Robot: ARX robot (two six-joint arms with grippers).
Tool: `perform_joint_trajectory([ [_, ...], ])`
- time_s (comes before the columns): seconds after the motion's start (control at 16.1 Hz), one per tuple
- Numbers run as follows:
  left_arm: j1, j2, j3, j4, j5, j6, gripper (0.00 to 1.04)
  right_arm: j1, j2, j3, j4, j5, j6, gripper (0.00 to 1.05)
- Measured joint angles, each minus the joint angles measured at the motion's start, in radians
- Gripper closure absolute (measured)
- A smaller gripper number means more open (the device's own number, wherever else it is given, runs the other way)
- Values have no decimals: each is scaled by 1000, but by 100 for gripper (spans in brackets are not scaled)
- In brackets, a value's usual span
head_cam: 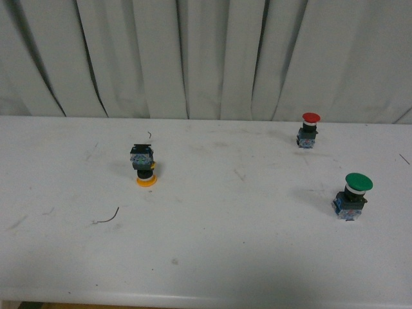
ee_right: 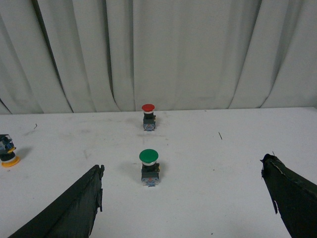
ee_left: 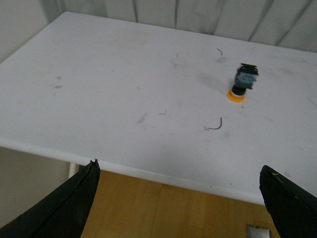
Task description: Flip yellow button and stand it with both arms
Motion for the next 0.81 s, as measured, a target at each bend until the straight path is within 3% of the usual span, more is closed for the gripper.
perform_joint_trajectory([
  [0.19,26,169,66,229,-1,-25,7,0,0,0,0,1,0,6],
  [0.5,95,859,293,752,181,-12,7,0,0,0,-1,1,0,6],
  [0.62,78,1049,412,798,185,8,7,0,0,0,-1,1,0,6],
  [0.81,8,1377,658,719,223,62,7,0,0,0,-1,1,0,6],
])
